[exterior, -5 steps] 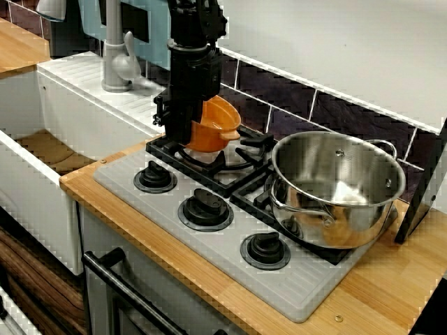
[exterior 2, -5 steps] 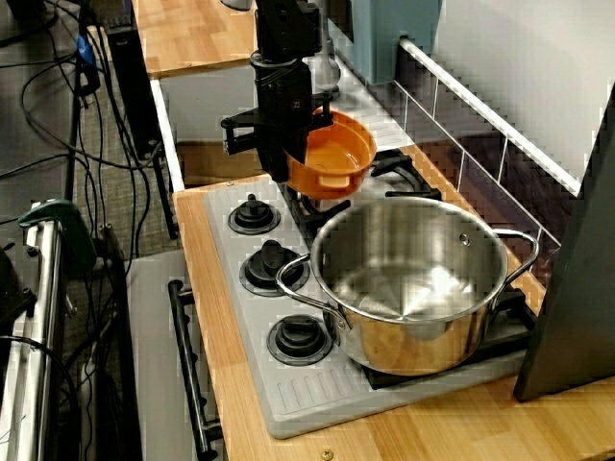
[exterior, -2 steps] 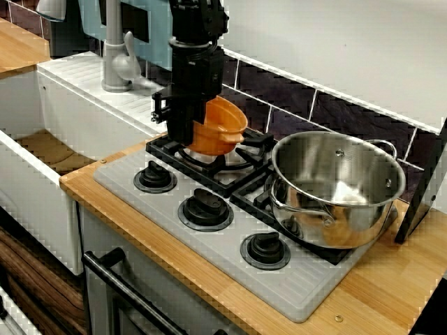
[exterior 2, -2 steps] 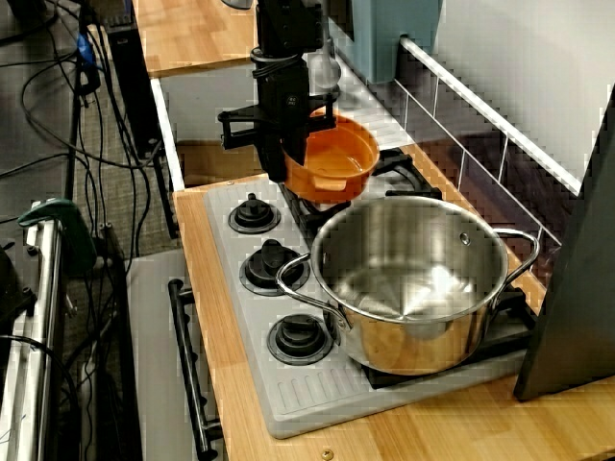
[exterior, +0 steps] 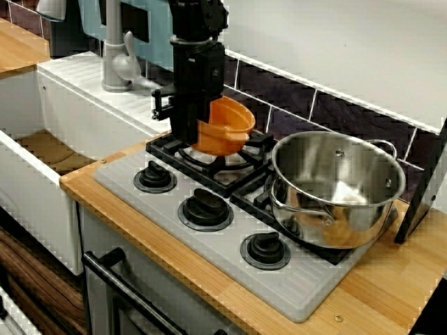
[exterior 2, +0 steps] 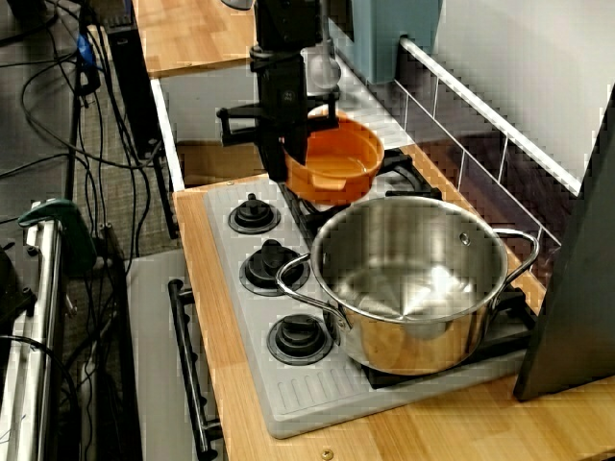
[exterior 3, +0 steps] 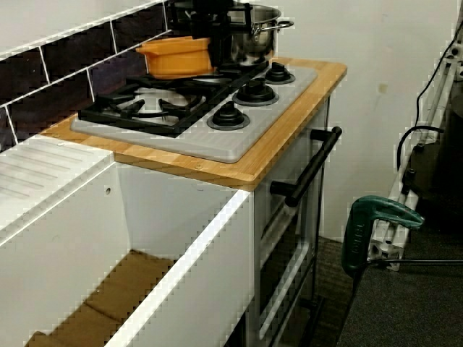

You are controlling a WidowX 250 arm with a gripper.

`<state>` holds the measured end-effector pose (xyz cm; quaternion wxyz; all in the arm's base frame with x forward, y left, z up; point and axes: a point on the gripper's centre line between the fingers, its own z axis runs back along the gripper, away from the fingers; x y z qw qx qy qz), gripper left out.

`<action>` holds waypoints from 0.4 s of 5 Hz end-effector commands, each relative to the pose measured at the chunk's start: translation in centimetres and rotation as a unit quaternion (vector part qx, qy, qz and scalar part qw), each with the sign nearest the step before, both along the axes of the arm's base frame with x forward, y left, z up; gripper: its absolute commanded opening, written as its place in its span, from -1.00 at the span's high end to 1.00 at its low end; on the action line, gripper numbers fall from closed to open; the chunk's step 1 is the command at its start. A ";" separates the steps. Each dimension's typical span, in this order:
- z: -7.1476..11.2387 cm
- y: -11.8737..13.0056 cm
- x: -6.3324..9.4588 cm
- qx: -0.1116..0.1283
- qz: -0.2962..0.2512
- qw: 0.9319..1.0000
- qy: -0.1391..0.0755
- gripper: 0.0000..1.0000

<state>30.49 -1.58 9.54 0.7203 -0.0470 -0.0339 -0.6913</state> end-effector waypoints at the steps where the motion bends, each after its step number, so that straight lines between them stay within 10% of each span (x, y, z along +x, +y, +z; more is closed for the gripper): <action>1: 3.0 0.6 -0.1 -0.024 -0.053 0.997 -0.058 1.00; 2: 3.2 1.1 0.0 -0.019 -0.077 0.995 -0.065 1.00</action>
